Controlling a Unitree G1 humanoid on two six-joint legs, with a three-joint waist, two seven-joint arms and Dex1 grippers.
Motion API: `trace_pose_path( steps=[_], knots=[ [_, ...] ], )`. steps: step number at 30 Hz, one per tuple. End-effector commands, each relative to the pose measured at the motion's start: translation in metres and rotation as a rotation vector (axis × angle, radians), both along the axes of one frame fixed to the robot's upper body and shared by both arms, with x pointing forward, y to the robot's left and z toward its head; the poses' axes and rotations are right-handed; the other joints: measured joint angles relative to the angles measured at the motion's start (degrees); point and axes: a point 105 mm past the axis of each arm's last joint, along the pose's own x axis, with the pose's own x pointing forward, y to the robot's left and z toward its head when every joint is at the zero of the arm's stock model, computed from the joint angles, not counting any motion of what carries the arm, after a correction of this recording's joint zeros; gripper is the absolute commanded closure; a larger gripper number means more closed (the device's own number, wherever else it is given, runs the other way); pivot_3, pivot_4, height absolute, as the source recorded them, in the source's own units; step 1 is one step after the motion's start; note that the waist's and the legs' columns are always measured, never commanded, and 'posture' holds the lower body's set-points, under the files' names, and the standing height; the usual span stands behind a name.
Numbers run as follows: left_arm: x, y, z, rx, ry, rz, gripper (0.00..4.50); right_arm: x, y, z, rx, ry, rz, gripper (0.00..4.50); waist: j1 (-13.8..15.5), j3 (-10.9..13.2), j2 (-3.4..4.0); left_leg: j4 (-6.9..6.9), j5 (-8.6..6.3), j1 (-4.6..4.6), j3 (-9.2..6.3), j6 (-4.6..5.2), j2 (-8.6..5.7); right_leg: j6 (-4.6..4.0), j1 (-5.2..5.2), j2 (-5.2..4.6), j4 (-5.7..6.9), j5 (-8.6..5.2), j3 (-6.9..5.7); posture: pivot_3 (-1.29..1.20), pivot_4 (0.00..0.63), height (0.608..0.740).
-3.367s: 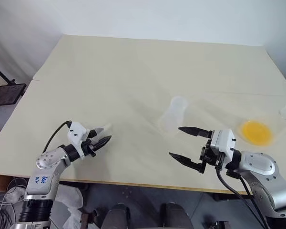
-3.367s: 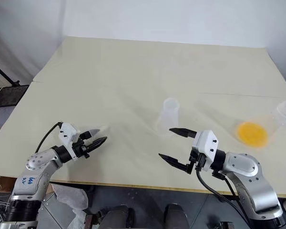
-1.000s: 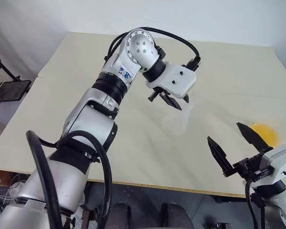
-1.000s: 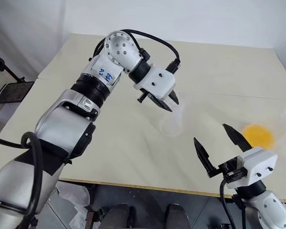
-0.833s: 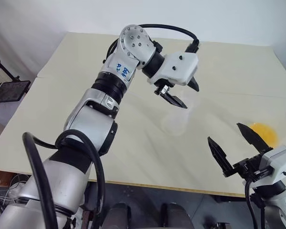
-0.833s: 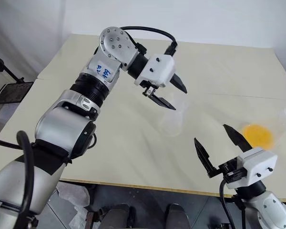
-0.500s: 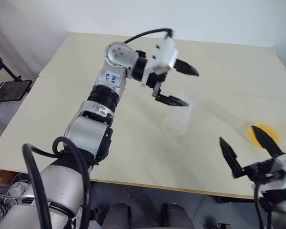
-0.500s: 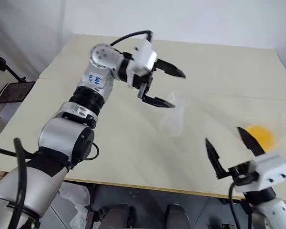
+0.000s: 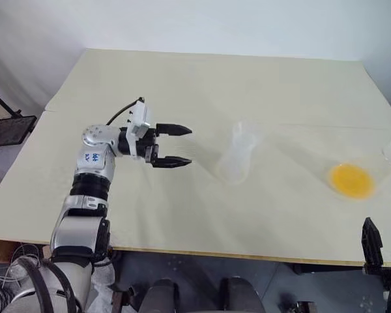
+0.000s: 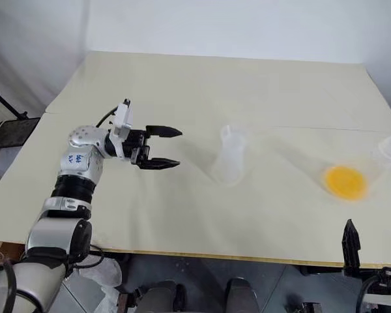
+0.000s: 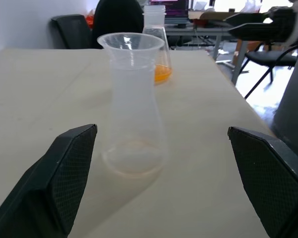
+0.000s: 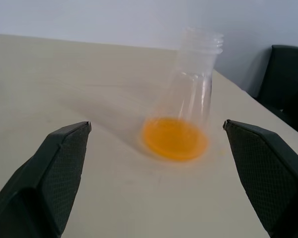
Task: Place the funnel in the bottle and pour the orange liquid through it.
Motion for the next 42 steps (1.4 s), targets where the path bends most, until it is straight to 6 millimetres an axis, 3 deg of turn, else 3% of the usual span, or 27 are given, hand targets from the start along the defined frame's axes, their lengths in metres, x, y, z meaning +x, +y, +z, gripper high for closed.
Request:
trace_pose_path(
  steps=[1, 12, 27, 42],
  knots=[
    [-0.005, -0.009, 0.02, -0.067, -0.045, -0.009, 0.03, 0.009, -0.023, 0.014, 0.018, -0.012, -0.071, 0.0, 0.02, 0.0, 0.0, 0.01, 0.0, 0.01, 0.0, 0.0, 0.0, 0.0, 0.01, 0.0, 0.01, 0.0, 0.01, 0.0, 0.15, 0.74],
    [-0.012, -0.007, 0.013, -0.097, -0.014, 0.076, 0.03, 0.051, -0.056, 0.034, 0.07, 0.024, -0.034, 0.0, 0.03, -0.03, 0.06, -0.06, 0.0, 0.01, 0.02, 0.01, -0.02, 0.0, -0.02, 0.01, 0.09, 0.0, 0.0, 0.0, 0.15, 0.74],
    [-0.019, -0.008, 0.018, -0.099, -0.021, 0.088, 0.03, 0.091, -0.063, 0.045, 0.08, 0.019, 0.09, 0.0, 0.03, -0.03, 0.06, -0.05, 0.01, -0.02, 0.14, 0.02, -0.06, 0.0, 0.0, -0.03, 0.03, 0.0, -0.01, 0.0, 0.15, 0.74],
    [-0.023, -0.009, 0.016, -0.091, -0.033, 0.078, 0.03, 0.122, -0.081, 0.049, 0.091, 0.015, 0.081, 0.0, 0.02, -0.03, 0.06, -0.04, 0.01, -0.07, 0.22, 0.03, -0.07, 0.0, -0.01, -0.04, 0.01, 0.0, -0.08, 0.0, 0.15, 0.74]
  ],
)
